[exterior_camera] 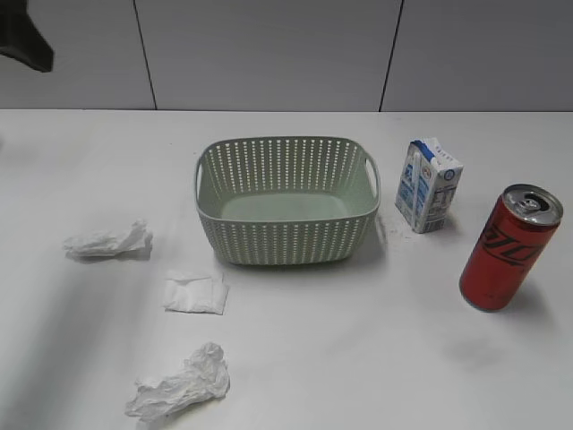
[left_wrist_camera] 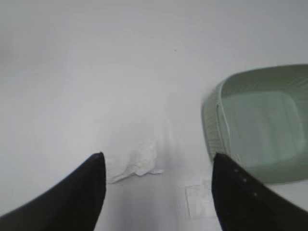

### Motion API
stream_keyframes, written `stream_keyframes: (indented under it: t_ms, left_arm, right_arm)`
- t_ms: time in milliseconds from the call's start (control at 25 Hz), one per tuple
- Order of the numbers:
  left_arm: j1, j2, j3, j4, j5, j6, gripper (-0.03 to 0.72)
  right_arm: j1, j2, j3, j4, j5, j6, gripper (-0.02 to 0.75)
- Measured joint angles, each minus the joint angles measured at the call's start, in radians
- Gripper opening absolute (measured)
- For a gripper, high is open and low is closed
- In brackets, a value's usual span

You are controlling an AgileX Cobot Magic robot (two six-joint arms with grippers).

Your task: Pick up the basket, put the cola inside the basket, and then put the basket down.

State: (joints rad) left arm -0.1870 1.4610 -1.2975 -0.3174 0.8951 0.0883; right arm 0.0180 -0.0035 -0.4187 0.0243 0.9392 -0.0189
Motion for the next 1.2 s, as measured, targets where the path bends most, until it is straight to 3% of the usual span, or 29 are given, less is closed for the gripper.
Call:
stream_keyframes:
  t_ms: [320, 560, 800, 1200]
  left_arm:
    - [-0.184, 0.241, -0.206, 0.072, 0.110, -0.152, 0.522]
    - [-0.289, 0.405, -0.338, 0.184, 0.195, -0.303, 0.522]
    - [-0.313, 0.533, -0.409, 0.187, 0.216, -0.367, 0.522]
    - [-0.316, 0.668, -0.419, 0.178, 0.180, -0.395, 0.522]
  right_arm:
    - [0.000, 0.000, 0.000, 0.000, 0.000, 0.000, 0.571]
    - [0.000, 0.000, 0.000, 0.000, 0.000, 0.000, 0.571]
    - [0.000, 0.000, 0.000, 0.000, 0.000, 0.000, 0.571]
    - [0.000, 0.000, 0.000, 0.000, 0.000, 0.000, 0.571]
